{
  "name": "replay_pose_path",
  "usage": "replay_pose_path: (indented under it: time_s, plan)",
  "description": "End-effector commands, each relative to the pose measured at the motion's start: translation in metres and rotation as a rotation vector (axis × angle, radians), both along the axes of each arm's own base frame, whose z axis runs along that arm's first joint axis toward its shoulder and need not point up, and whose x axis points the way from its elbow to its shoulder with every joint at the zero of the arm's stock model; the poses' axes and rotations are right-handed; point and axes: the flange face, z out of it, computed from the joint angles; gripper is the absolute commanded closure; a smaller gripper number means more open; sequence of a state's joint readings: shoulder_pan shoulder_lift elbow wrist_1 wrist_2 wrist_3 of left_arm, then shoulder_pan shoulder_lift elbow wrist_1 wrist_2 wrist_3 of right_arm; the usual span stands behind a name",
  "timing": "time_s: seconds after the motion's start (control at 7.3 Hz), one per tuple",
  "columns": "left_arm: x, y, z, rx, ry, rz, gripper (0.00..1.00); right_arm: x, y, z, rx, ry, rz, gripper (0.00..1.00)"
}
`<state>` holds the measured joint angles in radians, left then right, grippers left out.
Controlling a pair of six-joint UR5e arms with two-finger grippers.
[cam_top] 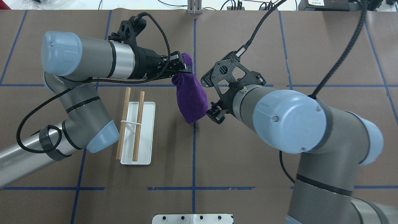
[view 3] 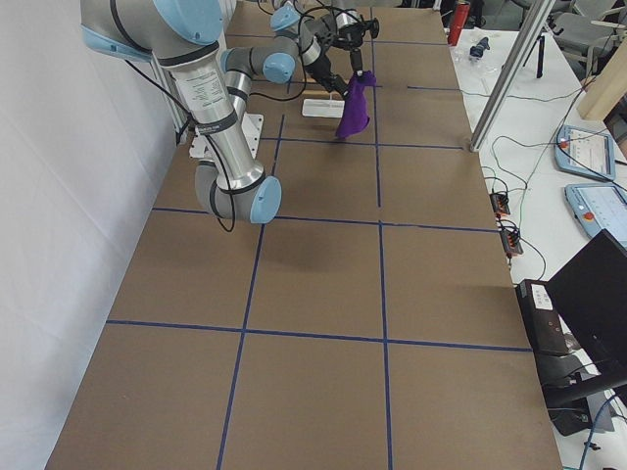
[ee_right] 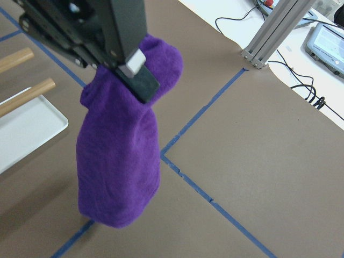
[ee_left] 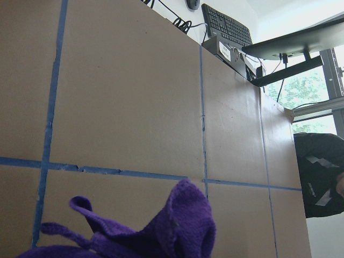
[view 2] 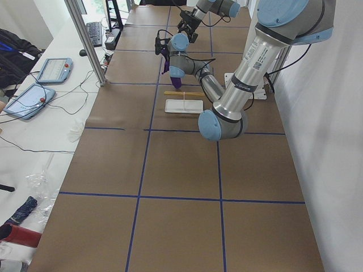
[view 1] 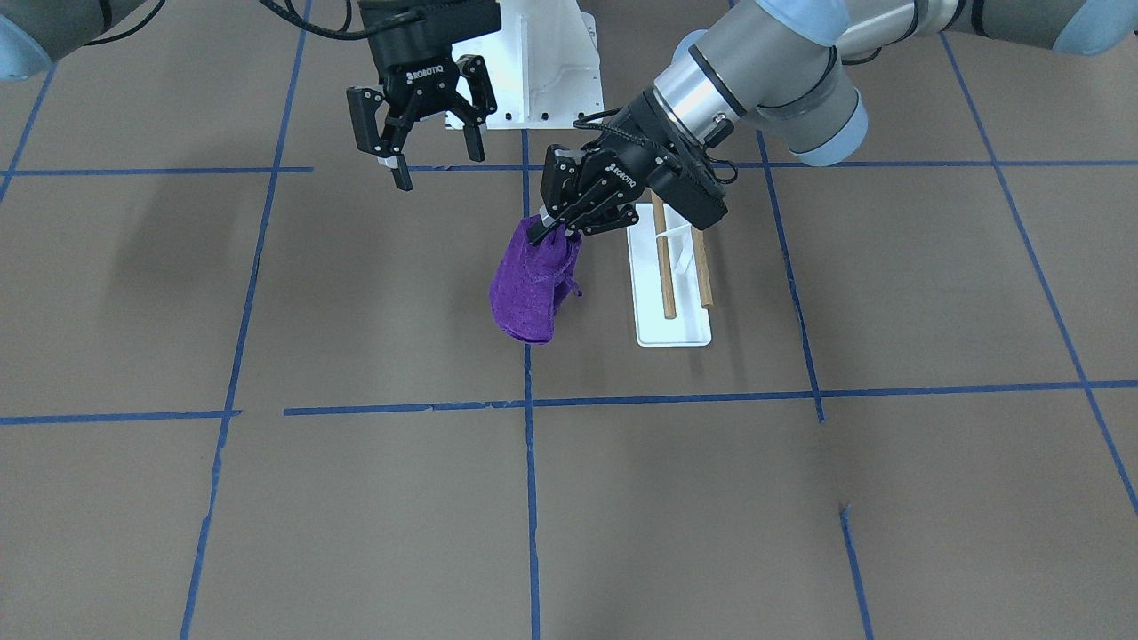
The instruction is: Hang towel on rack
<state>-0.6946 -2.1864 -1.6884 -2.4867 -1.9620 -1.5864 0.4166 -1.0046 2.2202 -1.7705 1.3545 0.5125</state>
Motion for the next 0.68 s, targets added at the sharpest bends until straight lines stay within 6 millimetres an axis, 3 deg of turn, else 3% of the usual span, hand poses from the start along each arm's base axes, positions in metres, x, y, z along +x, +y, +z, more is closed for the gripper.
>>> replay_pose_path:
  time_s: [0.0, 0.27, 0.41, 0.55]
  plan:
    - [-0.011, 0.000, -0.006, -0.008, 0.009, 0.002, 1.00, 0.062, 0.007, 0.039, 0.000, 0.063, -0.060, 0.00]
    - [-0.032, 0.008, -0.032, -0.047, -0.017, -0.115, 1.00, 0.111, -0.020, 0.075, -0.101, 0.088, -0.075, 0.00]
    - [-0.043, 0.019, -0.046, -0.064, -0.036, -0.157, 1.00, 0.153, -0.042, 0.103, -0.140, 0.127, -0.101, 0.00]
    - [-0.033, 0.046, -0.057, -0.088, -0.077, -0.211, 1.00, 0.206, -0.060, 0.143, -0.224, 0.148, -0.118, 0.00]
